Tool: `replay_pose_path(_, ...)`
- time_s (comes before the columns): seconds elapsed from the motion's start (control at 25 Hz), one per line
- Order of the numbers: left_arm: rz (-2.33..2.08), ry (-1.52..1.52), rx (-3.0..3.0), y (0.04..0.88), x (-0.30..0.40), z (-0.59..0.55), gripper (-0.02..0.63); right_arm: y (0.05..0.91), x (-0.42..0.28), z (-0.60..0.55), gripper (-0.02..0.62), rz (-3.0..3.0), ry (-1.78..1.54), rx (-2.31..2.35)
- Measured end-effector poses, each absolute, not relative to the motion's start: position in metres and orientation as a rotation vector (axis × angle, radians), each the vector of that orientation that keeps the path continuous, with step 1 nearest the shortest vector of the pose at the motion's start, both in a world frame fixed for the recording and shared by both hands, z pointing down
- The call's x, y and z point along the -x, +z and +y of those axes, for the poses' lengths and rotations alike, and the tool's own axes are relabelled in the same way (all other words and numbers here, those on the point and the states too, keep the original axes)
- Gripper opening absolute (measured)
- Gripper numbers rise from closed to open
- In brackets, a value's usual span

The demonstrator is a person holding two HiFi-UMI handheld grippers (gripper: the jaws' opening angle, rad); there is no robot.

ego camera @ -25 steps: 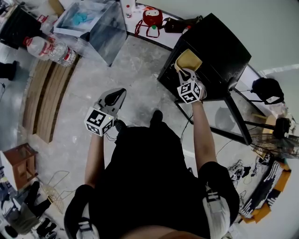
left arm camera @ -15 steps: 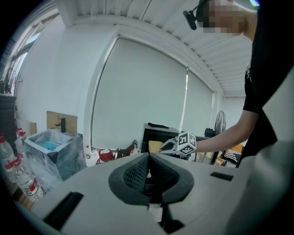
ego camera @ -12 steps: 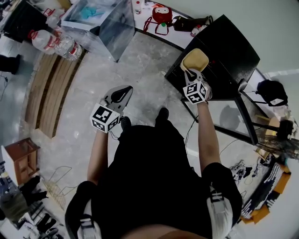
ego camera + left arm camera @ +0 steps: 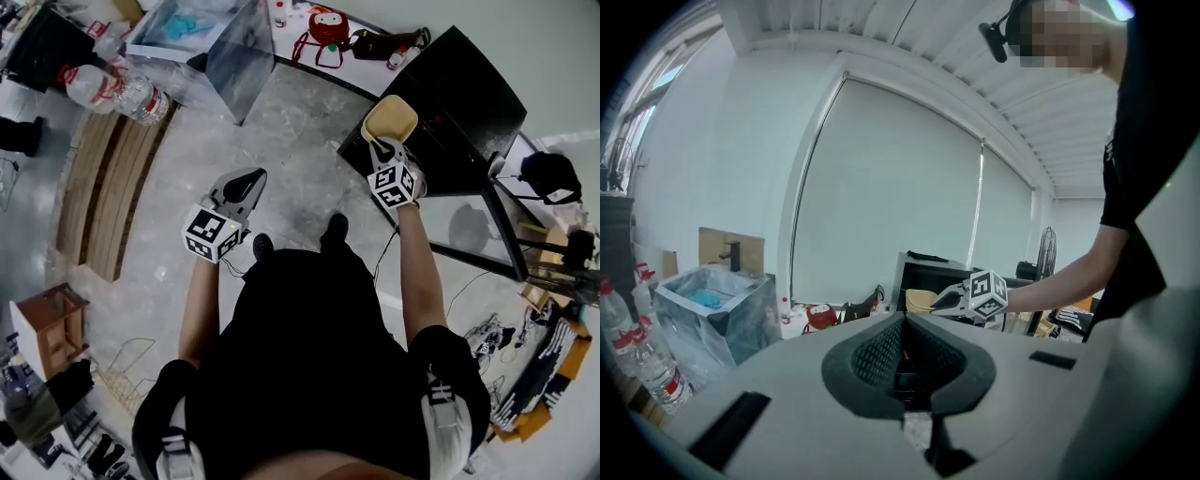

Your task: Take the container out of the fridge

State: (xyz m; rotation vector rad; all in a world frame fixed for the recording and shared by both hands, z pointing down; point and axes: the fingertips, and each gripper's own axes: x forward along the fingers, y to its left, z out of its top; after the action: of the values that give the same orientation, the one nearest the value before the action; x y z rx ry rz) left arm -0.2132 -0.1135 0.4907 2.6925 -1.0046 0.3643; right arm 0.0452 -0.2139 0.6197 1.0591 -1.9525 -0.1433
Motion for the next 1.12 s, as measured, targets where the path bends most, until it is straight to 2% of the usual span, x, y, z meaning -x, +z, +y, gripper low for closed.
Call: replay_pose_path(1.12, -0.969, 0.335, -2.685, 0.499, 0.238, -0.104, 0.021, 0.621, 0.025, -0.190, 0.032, -2.016, -0.160, -0.969)
